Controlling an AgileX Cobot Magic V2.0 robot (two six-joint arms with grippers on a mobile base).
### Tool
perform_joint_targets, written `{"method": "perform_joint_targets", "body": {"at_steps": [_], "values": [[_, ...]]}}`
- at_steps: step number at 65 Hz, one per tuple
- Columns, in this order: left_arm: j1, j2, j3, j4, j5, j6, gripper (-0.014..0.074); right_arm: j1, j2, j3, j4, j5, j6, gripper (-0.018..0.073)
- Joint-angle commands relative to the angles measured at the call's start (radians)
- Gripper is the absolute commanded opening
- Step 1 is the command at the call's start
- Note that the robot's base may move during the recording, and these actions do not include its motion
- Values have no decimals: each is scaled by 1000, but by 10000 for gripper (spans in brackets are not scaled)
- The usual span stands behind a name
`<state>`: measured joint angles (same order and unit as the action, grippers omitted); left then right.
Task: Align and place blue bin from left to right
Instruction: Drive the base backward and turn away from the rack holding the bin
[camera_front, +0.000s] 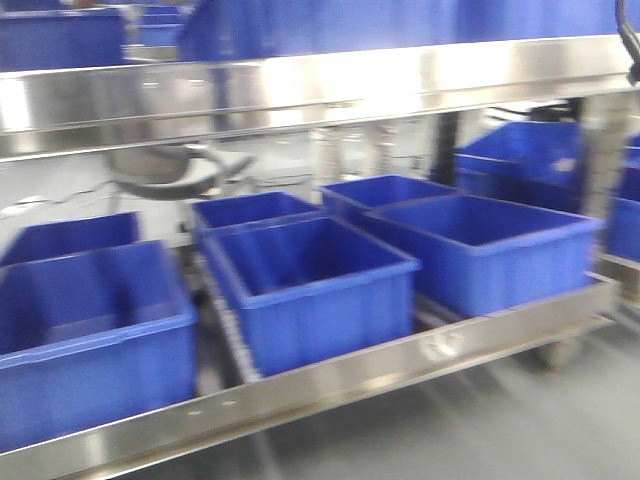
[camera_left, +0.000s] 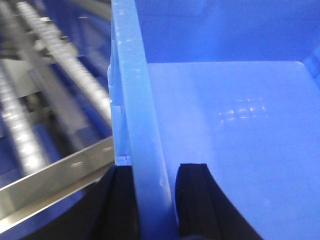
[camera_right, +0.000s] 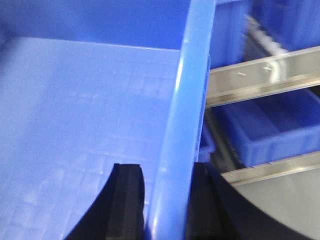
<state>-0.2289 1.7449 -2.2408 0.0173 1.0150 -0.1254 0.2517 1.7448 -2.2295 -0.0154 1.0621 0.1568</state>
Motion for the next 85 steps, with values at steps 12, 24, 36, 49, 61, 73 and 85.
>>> {"method": "perform_joint_targets", "body": {"at_steps": [12, 24, 36, 49, 61, 73, 85], "values": [[-5, -25, -18, -31, -90, 8, -111, 1, -20, -15, 15, -105, -16, -61], [-5, -25, -18, -31, -90, 8, -111, 1, -20, -15, 15, -105, -16, -61], [-5, -25, -18, -31, -90, 8, -111, 1, -20, -15, 15, -106, -16, -61], [-5, -25, -18, -31, -90, 8, -111, 1, -20, -15, 15, -106, -16, -61], [-5, -25, -18, -31, -90, 8, -111, 1, -20, -15, 15, -106, -16, -61], [-5, -25, -18, -31, -90, 8, -111, 1, -20, -15, 15, -106, -16, -61], [-5, -25, -18, -31, -90, 8, -111, 1, -20, -15, 15, -106, -16, -61]]}}
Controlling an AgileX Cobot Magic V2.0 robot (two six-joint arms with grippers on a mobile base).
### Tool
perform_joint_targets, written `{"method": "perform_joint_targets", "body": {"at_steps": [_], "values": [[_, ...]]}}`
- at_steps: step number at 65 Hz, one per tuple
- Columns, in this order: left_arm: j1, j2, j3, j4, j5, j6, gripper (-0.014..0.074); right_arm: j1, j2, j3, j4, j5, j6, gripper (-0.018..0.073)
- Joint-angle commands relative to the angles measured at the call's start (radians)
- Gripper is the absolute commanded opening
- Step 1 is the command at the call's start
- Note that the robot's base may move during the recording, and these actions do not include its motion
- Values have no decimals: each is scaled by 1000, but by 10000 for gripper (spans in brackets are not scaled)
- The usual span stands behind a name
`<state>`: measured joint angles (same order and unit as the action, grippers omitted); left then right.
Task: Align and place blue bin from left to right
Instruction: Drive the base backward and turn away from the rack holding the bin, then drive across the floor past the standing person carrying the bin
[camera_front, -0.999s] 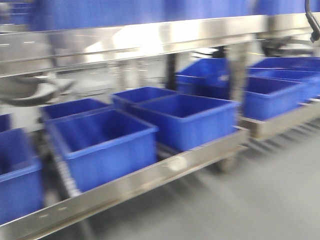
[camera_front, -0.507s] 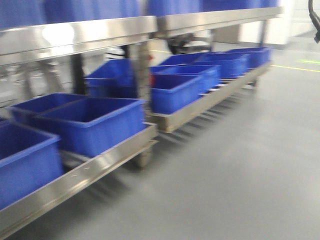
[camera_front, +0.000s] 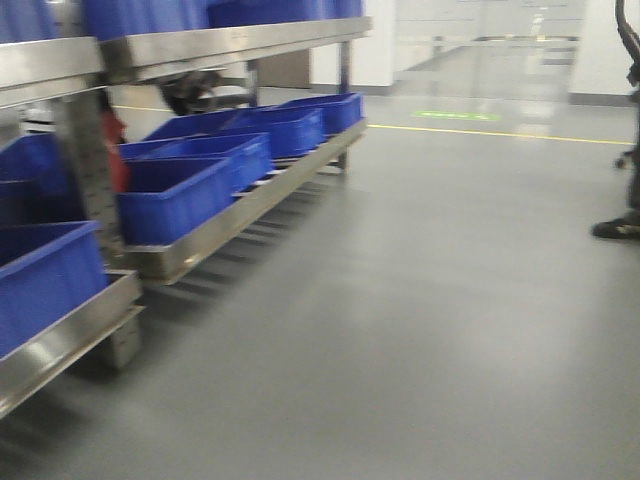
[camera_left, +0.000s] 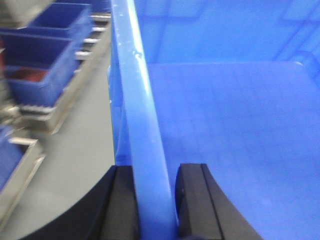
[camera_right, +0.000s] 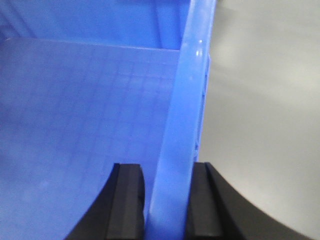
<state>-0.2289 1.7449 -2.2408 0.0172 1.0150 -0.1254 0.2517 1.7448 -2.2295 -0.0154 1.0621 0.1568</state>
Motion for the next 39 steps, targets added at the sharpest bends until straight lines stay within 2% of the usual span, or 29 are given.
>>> {"method": "perform_joint_targets", "body": {"at_steps": [1, 39], "values": [[-5, -25, -18, -31, -90, 8, -111, 1, -20, -15, 15, -106, -16, -61], [-5, -25, -18, -31, -90, 8, -111, 1, -20, -15, 15, -106, -16, -61]]}}
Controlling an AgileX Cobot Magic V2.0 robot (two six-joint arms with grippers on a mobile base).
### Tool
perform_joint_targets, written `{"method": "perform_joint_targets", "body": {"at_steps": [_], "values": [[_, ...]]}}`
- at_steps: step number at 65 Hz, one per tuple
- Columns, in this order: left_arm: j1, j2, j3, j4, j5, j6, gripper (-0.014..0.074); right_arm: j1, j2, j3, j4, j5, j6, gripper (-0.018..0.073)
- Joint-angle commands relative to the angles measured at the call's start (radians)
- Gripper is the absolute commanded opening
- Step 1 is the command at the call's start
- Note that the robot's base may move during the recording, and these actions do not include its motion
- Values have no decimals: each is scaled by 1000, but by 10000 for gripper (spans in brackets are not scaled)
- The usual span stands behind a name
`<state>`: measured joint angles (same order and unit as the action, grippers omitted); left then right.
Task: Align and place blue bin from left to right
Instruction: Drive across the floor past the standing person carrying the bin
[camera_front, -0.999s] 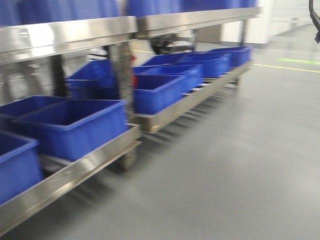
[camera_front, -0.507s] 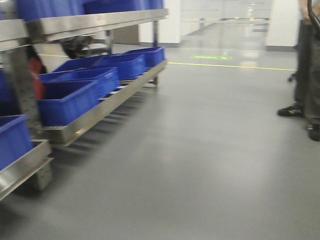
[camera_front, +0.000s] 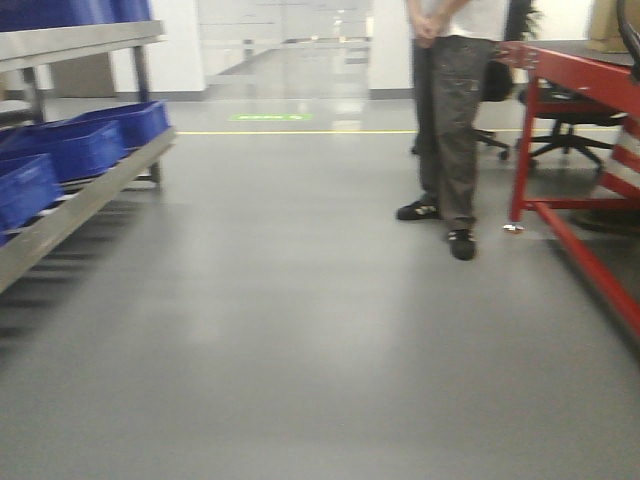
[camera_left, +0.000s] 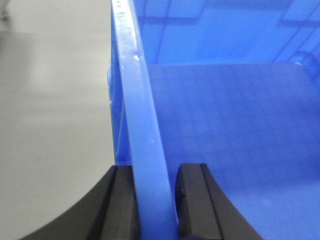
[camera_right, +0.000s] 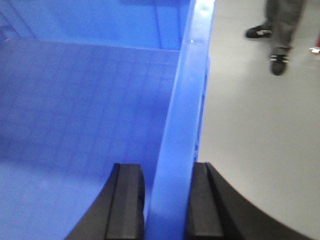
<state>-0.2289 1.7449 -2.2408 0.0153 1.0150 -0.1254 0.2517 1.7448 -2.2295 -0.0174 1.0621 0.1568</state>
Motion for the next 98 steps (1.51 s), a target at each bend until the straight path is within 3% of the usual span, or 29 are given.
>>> {"method": "perform_joint_targets", "body": {"at_steps": [1, 98], "values": [[-5, -25, -18, -29, -90, 8, -111, 1, -20, -15, 17, -106, -16, -61], [-5, -25, -18, -29, -92, 8, -111, 1, -20, -15, 17, -106, -16, -61]]}}
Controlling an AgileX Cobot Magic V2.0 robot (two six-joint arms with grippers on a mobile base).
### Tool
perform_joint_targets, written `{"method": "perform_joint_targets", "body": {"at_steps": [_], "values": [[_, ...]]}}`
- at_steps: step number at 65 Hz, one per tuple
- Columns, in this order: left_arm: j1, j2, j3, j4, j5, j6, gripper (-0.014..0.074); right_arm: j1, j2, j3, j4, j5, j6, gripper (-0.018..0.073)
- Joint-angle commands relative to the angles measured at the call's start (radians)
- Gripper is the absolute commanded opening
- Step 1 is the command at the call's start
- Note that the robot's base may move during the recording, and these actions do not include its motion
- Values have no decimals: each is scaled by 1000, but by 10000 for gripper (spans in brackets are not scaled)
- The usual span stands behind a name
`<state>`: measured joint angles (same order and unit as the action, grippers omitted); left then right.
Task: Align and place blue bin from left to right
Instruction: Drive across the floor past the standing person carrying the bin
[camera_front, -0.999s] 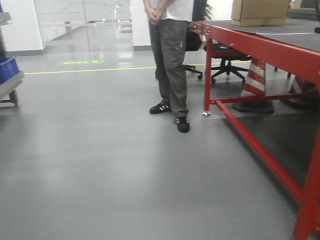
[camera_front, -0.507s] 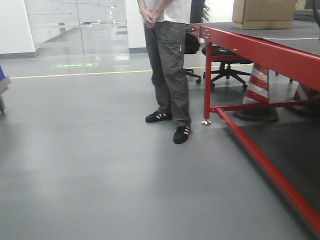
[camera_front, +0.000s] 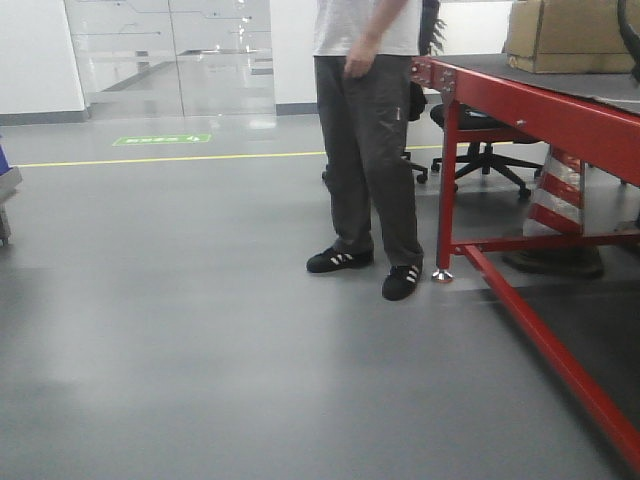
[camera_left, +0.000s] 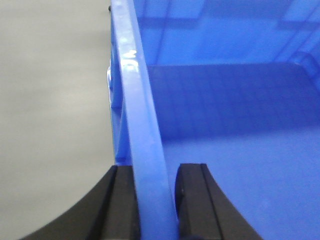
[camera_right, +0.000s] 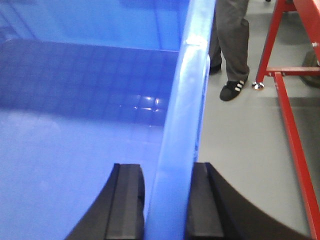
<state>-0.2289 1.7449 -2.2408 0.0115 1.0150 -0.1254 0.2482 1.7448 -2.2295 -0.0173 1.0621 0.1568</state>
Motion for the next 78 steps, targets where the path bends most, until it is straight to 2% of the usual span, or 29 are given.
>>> {"method": "perform_joint_targets", "body": {"at_steps": [1, 78], "values": [[-5, -25, -18, -26, -92, 8, -111, 4, -20, -15, 17, -106, -16, -61], [-5, -21, -18, -24, -92, 8, -111, 4, -20, -15, 17, -112, -16, -61]]}}
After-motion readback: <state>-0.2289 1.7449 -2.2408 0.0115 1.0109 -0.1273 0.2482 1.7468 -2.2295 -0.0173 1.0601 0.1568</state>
